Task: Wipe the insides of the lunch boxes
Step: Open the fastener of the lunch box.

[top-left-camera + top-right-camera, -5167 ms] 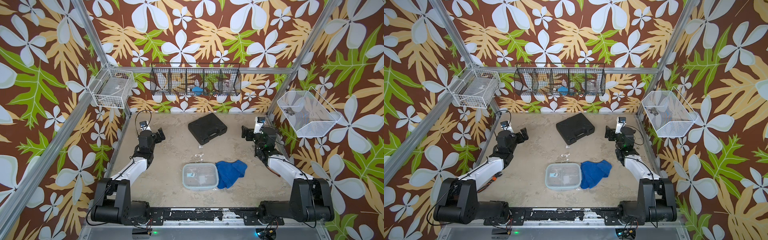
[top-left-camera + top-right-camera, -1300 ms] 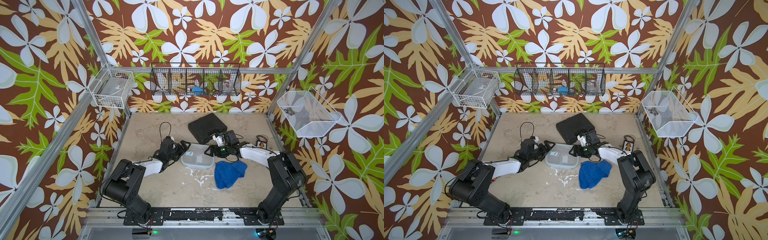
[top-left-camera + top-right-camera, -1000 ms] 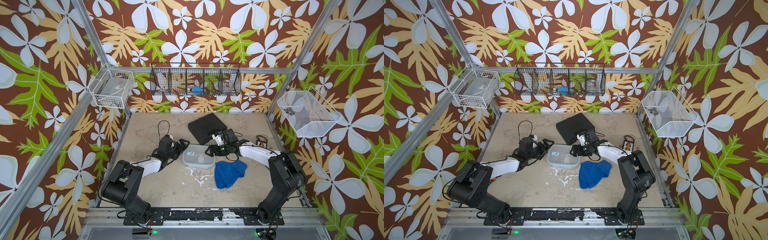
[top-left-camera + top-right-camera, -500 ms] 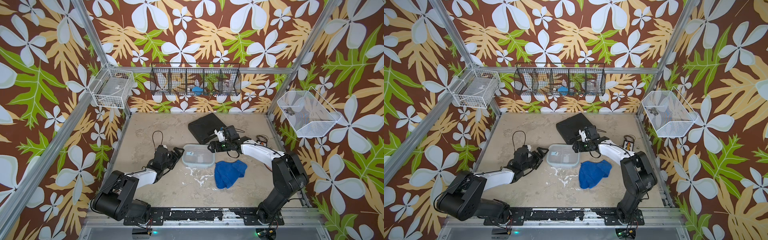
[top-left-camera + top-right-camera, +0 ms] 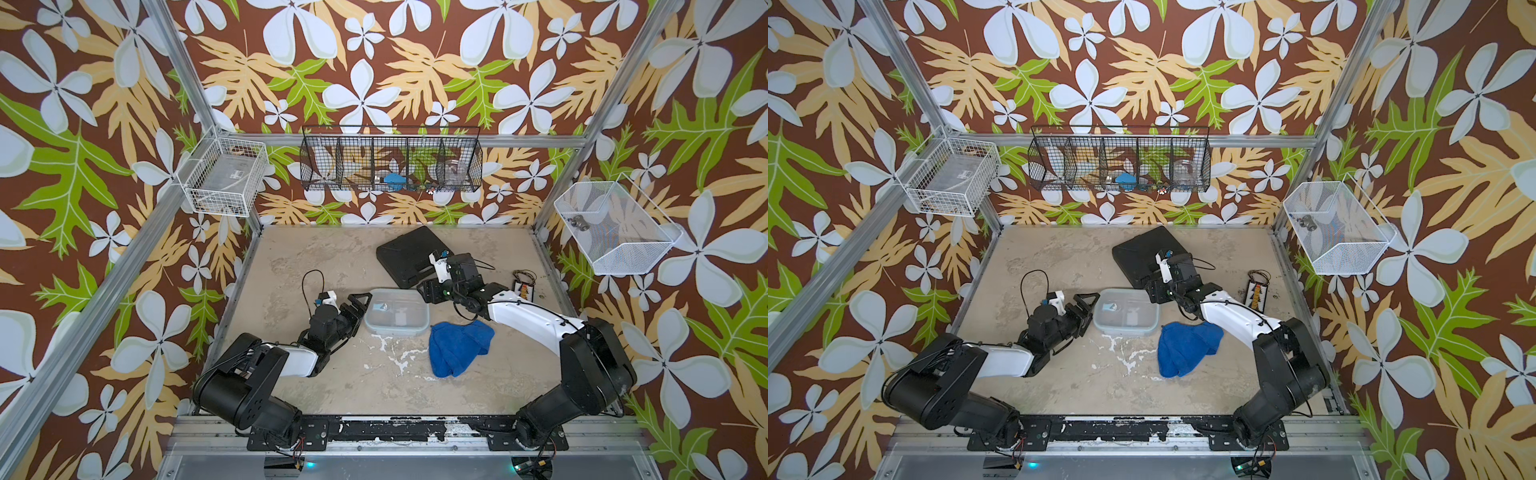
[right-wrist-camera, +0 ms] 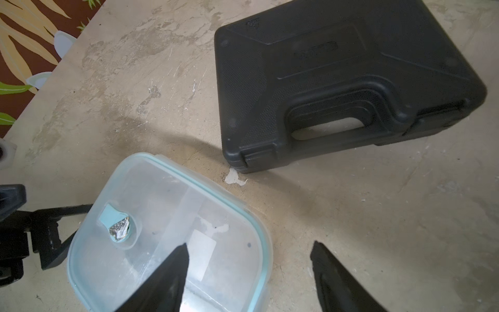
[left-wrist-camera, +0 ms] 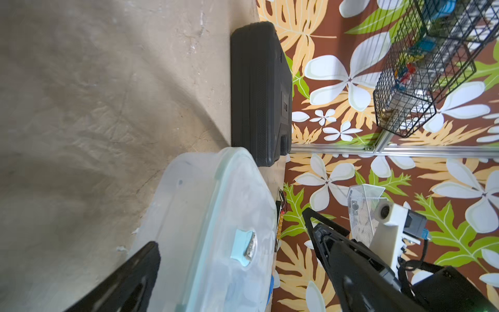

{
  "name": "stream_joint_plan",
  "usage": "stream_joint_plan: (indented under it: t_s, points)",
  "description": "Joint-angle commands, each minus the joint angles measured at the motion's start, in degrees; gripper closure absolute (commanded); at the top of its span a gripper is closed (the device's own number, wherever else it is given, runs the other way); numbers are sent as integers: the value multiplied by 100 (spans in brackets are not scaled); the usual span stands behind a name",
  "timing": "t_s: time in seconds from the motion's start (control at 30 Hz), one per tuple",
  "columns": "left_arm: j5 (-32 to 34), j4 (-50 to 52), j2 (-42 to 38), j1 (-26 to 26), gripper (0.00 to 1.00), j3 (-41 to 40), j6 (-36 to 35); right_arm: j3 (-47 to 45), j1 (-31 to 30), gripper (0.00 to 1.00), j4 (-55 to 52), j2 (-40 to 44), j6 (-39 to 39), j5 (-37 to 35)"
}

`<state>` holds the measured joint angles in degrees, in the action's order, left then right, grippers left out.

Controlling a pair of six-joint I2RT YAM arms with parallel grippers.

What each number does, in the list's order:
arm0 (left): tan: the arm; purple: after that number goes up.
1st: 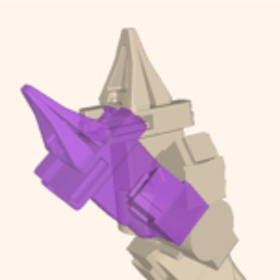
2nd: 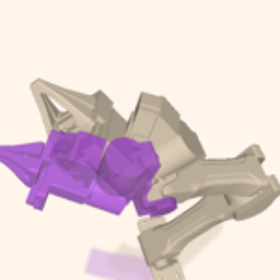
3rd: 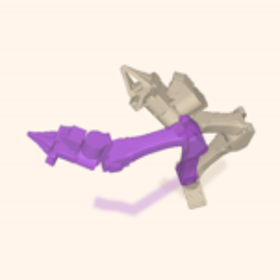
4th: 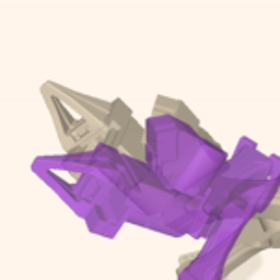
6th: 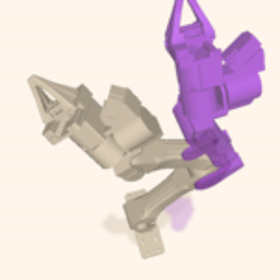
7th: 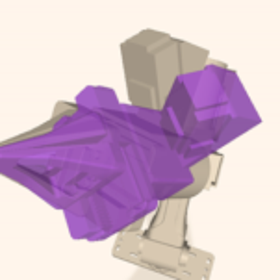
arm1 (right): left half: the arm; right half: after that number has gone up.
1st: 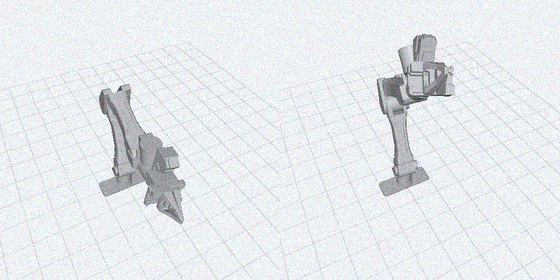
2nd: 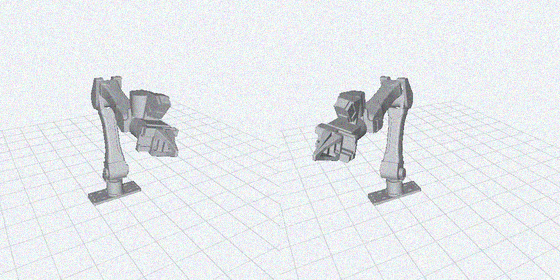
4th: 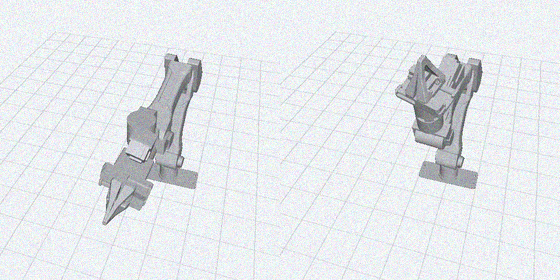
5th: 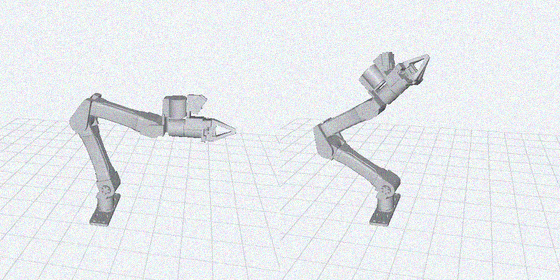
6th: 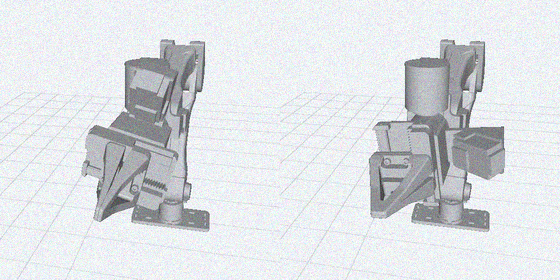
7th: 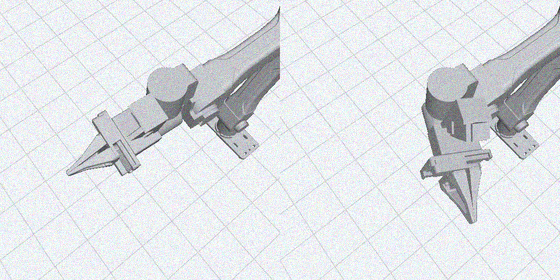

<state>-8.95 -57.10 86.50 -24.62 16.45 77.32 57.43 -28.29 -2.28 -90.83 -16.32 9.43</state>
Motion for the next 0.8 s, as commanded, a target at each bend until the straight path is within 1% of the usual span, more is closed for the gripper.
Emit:
stream_joint_plan:
  t_s: [0.0,0.17,0.33,0.43,0.53,0.6,0.77]
  points:
    - [401,-1019,197,-56,0,-199,322,-65,-121,29,557,-34,12,-20]
    - [696,-2018,602,-146,2,-344,346,16,-475,34,453,-327,180,-223]
    - [743,-2815,1185,-309,6,-219,474,-291,-511,43,478,-379,105,-385]
    - [845,-3562,1646,-375,11,-267,681,-377,-536,47,422,-392,85,-350]
    - [987,-4326,2066,-385,16,-365,844,-421,-619,52,344,-491,84,-320]
    - [1057,-4551,2252,-394,16,-403,929,-433,-675,55,282,-573,85,-301]
    - [1135,-4887,2558,-446,17,-436,1015,-513,-726,56,326,-607,-5,-332]
